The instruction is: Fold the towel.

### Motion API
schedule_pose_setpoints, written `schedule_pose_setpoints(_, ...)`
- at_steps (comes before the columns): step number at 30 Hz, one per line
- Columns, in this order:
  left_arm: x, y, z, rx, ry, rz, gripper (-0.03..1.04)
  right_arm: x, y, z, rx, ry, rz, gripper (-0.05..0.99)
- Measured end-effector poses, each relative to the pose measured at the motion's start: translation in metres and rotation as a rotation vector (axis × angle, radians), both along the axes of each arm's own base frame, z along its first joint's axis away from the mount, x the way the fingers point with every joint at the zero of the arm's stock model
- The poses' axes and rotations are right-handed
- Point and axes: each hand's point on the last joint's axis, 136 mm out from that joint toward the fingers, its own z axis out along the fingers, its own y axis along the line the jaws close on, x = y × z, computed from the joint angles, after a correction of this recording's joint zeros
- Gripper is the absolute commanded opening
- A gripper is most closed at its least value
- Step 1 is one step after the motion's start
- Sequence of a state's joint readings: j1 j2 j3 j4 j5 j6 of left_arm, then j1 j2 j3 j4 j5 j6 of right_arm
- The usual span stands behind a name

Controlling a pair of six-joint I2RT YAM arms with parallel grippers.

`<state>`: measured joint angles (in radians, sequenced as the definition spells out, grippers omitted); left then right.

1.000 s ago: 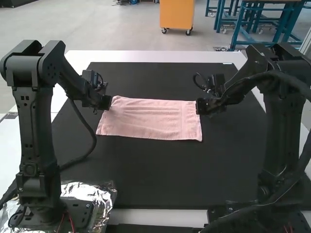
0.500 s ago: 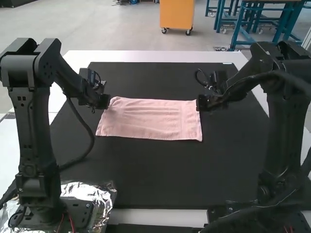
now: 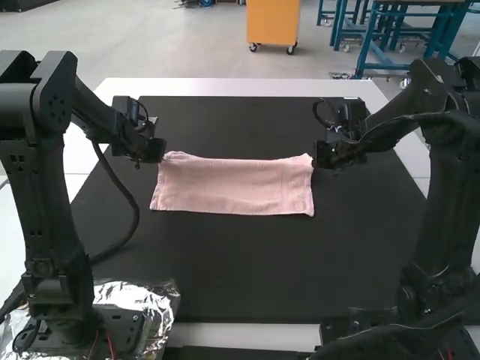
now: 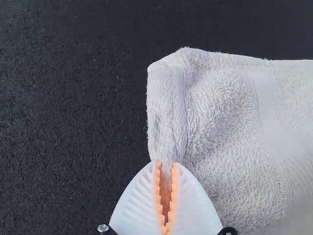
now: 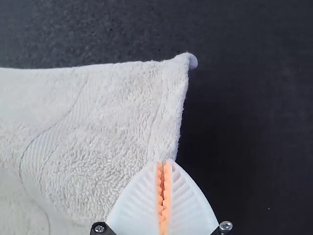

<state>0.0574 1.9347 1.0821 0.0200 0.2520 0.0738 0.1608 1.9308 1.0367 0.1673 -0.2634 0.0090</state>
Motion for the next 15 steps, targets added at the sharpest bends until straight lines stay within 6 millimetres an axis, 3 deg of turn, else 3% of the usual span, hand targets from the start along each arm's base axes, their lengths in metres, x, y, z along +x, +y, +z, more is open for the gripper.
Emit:
schedule_pose_setpoints(11,-0.036,-0.002,0.030,-0.002,-0.011,-0.002,0.02,-0.038,0.002,0.027,0.037,0.017,0.037,-0.03)
schedule_pose_setpoints(15,-0.054,-0.003,0.029,-0.004,0.023,-0.002,0.02,-0.056,0.002,0.029,0.047,0.047,0.048,-0.03)
